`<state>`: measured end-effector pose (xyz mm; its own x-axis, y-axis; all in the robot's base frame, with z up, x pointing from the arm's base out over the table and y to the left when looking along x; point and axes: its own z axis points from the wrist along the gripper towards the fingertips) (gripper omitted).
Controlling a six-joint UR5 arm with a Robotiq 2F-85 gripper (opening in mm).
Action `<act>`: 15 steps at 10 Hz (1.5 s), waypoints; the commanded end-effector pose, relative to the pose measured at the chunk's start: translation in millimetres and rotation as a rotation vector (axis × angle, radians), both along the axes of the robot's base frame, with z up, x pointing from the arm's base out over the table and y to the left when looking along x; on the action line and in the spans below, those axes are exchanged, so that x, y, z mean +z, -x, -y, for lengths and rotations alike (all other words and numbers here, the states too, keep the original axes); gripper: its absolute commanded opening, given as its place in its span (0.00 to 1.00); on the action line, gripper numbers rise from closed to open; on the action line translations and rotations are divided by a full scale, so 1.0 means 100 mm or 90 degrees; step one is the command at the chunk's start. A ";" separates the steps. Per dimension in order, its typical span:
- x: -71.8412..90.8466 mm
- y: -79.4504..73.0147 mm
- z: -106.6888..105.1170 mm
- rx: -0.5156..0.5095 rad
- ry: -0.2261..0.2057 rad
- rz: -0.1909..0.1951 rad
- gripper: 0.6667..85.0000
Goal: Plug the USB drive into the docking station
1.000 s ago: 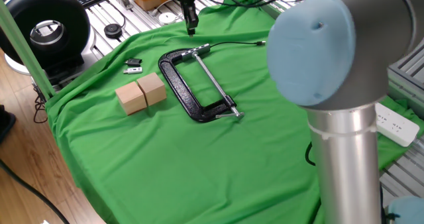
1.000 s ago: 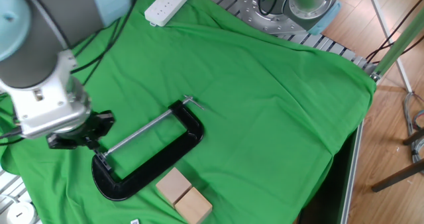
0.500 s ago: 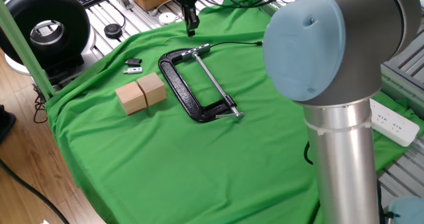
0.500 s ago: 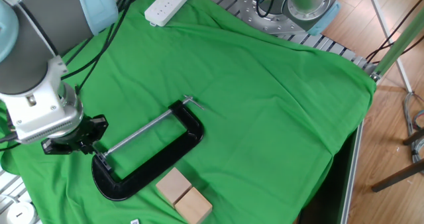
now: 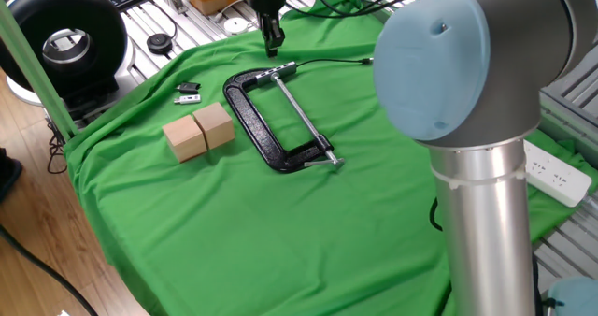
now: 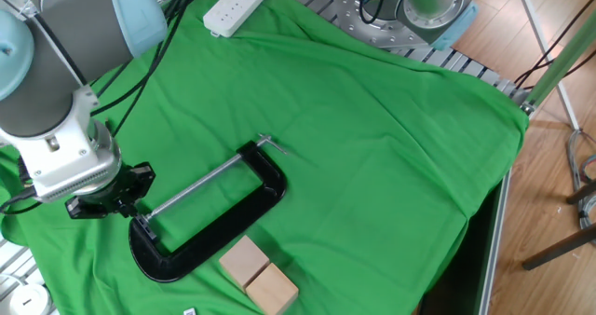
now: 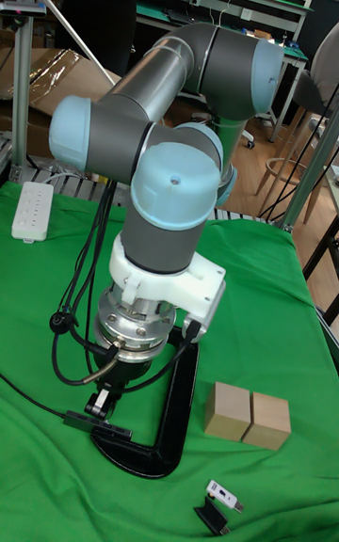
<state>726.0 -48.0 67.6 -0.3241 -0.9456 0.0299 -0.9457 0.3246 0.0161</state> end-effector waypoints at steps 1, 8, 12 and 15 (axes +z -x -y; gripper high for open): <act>-0.03 -0.03 0.09 0.022 0.005 0.005 0.01; -0.12 0.00 0.08 0.064 -0.013 -0.007 0.01; -0.19 0.00 0.08 0.066 -0.013 -0.003 0.01; -0.21 0.02 0.07 0.069 -0.013 -0.005 0.01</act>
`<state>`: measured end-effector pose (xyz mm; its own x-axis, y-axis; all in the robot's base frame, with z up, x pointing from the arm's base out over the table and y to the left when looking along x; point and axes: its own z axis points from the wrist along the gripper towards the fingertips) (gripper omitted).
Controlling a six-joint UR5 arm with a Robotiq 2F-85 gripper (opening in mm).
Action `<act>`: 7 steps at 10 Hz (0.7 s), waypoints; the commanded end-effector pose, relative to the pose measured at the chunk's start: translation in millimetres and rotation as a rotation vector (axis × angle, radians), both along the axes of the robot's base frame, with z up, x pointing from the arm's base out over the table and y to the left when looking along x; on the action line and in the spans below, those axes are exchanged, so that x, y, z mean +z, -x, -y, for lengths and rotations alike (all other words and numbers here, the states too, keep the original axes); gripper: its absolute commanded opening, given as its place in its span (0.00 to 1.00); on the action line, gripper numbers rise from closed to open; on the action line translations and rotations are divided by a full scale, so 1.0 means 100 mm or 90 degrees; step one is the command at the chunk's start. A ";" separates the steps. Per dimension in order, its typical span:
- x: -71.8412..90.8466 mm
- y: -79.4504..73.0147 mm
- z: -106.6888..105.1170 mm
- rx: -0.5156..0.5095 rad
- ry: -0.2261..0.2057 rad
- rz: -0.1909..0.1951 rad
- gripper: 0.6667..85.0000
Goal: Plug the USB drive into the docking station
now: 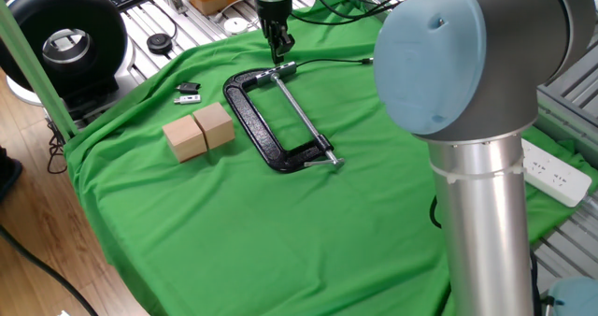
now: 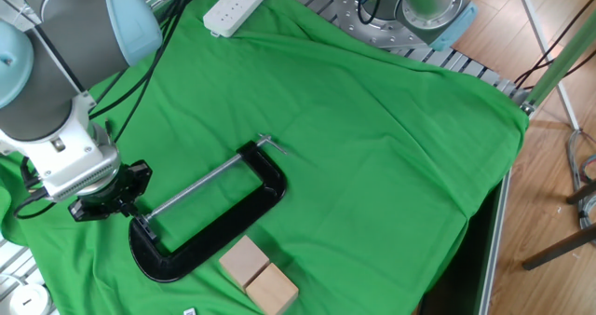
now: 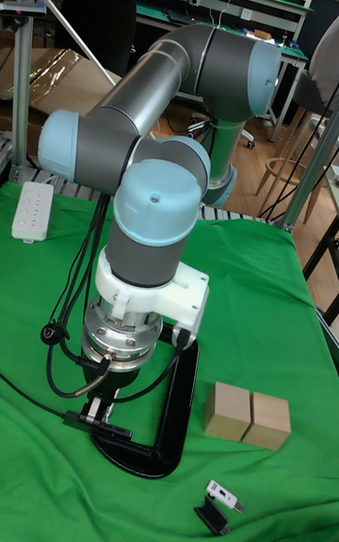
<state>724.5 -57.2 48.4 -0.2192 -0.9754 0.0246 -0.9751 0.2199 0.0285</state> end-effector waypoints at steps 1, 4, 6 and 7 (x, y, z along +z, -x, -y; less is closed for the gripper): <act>-0.02 0.01 -0.01 0.000 -0.006 0.001 0.01; -0.02 0.01 -0.01 -0.001 -0.009 0.002 0.01; -0.02 0.01 -0.02 -0.001 -0.011 0.002 0.01; -0.02 0.02 -0.03 -0.002 -0.013 0.001 0.01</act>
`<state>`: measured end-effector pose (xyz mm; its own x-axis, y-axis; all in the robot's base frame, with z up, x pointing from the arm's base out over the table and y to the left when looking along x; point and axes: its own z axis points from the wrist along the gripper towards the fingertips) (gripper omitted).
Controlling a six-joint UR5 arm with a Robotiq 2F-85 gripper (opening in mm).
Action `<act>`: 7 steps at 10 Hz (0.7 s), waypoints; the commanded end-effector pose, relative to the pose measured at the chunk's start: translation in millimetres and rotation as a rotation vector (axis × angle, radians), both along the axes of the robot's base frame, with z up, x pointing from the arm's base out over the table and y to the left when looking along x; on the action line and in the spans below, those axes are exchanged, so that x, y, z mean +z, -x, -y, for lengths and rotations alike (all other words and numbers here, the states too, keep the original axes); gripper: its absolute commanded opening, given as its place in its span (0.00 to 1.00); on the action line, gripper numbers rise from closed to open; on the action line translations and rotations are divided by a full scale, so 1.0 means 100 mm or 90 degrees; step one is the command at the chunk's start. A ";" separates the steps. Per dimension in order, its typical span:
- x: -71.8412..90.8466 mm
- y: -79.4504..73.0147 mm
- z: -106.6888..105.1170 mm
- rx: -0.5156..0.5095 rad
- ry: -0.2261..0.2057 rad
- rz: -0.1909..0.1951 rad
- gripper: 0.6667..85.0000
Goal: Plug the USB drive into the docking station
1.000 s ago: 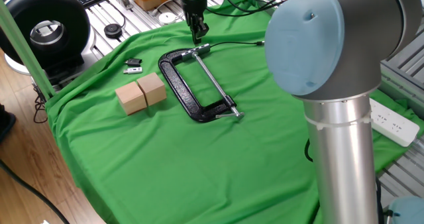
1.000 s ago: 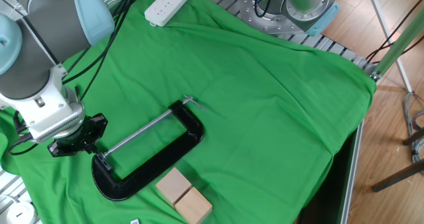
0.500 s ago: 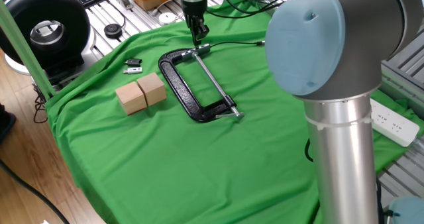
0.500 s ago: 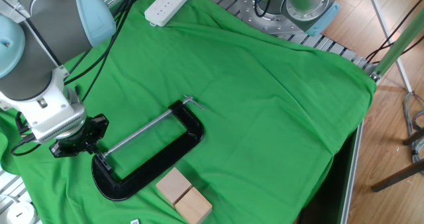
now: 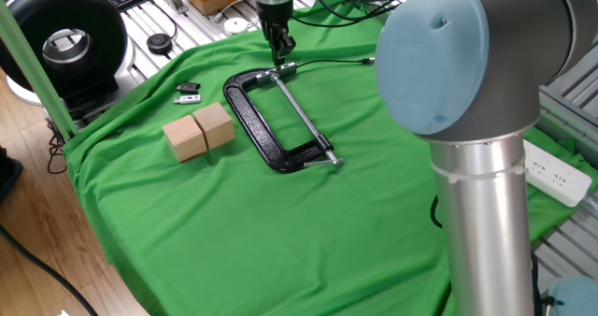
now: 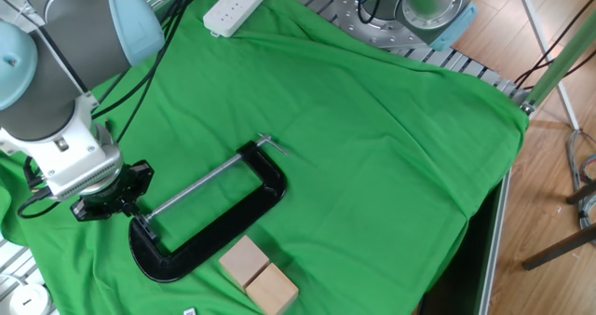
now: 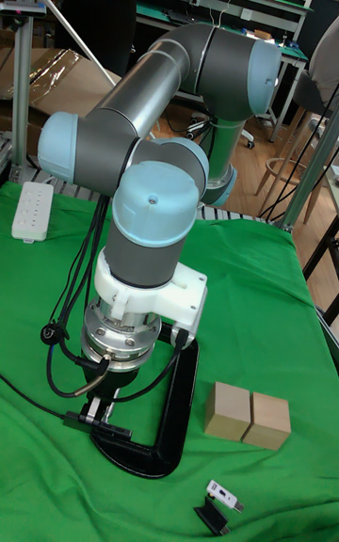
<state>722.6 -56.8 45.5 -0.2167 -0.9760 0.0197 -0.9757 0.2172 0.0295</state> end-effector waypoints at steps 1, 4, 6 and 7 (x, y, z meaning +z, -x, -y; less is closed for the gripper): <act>0.02 0.00 -0.04 -0.004 -0.012 0.001 0.01; 0.01 0.01 -0.07 -0.001 -0.019 0.000 0.01; 0.00 0.02 -0.09 0.002 -0.022 0.001 0.01; -0.01 0.02 -0.06 0.004 -0.018 0.002 0.01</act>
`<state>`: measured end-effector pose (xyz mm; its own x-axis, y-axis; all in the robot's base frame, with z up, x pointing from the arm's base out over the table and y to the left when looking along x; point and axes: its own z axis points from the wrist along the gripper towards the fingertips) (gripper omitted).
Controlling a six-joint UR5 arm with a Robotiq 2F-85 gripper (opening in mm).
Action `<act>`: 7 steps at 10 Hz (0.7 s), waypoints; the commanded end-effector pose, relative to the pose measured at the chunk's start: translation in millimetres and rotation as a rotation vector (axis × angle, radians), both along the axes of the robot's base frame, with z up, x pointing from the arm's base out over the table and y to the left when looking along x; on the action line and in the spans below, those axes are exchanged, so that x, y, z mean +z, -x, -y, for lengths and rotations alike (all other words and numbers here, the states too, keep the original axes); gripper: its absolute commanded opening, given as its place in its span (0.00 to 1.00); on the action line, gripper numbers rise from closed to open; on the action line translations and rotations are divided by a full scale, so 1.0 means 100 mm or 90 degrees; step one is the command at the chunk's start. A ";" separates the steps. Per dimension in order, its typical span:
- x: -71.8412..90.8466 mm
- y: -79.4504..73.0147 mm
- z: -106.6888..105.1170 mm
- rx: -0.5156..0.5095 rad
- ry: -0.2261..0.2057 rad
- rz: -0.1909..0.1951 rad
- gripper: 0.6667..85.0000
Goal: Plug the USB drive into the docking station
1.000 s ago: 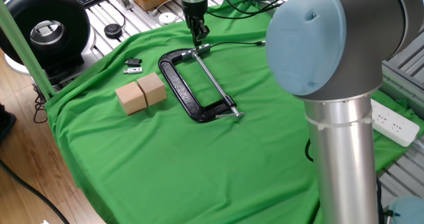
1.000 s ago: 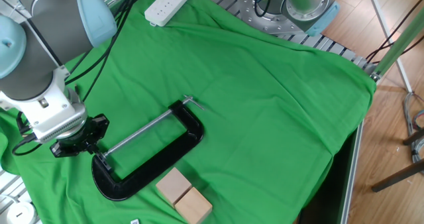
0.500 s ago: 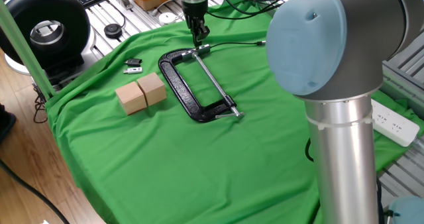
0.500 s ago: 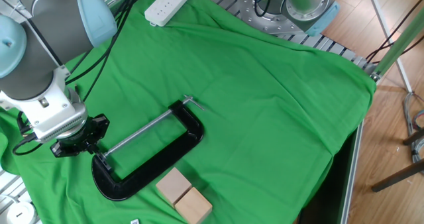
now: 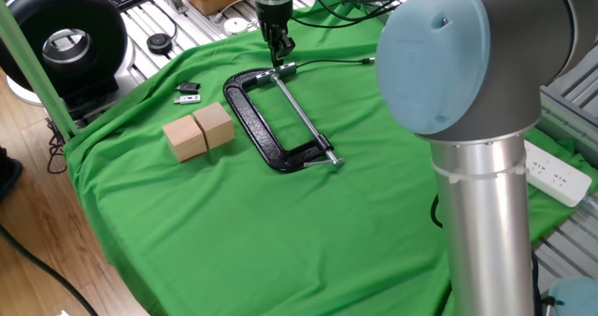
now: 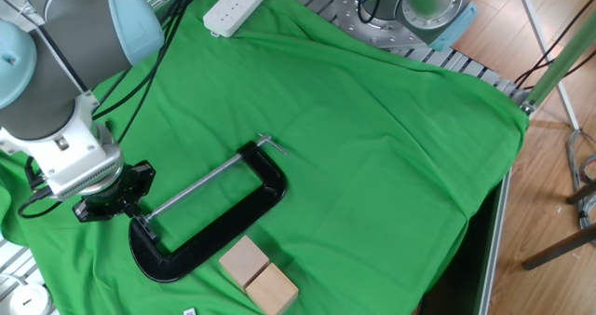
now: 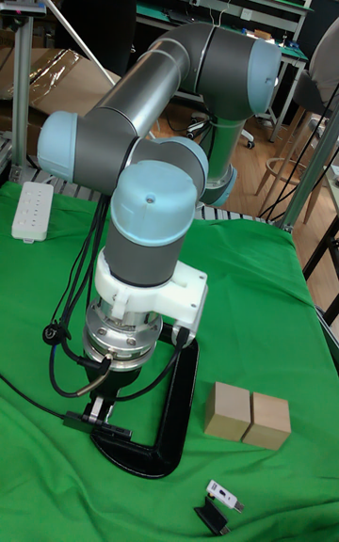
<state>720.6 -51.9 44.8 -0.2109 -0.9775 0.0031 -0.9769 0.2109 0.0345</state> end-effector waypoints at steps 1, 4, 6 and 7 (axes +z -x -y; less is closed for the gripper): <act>0.01 0.00 0.03 0.005 -0.001 0.003 0.01; 0.08 0.00 0.16 0.020 0.007 -0.001 0.01; 0.02 -0.01 0.11 0.018 -0.008 0.001 0.01; 0.01 -0.01 0.09 0.018 -0.014 0.002 0.01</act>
<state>720.4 -64.0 47.5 -0.1818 -0.9833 0.0081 -0.9827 0.1820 0.0354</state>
